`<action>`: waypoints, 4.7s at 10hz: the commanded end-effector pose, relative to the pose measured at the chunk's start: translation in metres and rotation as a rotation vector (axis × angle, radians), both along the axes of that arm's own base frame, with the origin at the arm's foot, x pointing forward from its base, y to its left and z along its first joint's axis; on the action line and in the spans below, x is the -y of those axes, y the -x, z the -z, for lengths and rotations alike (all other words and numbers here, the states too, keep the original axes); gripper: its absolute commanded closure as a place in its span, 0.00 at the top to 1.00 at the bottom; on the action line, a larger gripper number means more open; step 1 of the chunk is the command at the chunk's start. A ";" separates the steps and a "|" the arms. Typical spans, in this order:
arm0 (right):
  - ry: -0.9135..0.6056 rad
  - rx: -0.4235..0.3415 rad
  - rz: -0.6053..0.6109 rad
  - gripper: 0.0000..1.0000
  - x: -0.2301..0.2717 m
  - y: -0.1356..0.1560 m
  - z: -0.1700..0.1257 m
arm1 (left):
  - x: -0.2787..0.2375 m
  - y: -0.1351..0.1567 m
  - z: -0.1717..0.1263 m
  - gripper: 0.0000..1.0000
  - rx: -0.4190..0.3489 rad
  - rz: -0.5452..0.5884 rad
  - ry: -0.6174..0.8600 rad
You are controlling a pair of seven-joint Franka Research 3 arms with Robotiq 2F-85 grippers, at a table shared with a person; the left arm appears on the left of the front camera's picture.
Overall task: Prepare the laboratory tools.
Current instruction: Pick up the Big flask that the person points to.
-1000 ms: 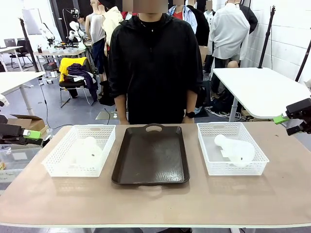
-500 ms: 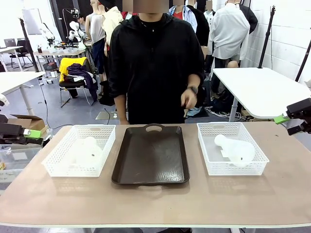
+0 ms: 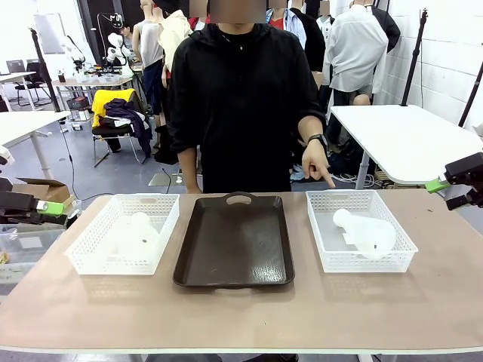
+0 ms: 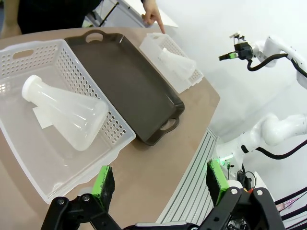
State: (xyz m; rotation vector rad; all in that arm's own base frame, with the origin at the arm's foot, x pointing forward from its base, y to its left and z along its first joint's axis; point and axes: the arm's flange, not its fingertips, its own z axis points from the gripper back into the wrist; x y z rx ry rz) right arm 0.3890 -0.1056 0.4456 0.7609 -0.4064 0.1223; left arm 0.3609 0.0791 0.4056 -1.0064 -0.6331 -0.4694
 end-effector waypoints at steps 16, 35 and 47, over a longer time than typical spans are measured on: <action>0.704 0.126 -0.105 1.00 -0.136 -0.028 -0.070 | -0.001 0.001 0.001 1.00 -0.001 0.002 -0.002; 0.866 -0.029 -0.311 1.00 -0.225 -0.195 0.073 | -0.001 0.001 0.001 1.00 -0.001 0.002 -0.002; 0.872 -0.110 -0.325 1.00 -0.221 -0.239 0.112 | -0.001 0.001 0.001 1.00 -0.001 0.002 -0.002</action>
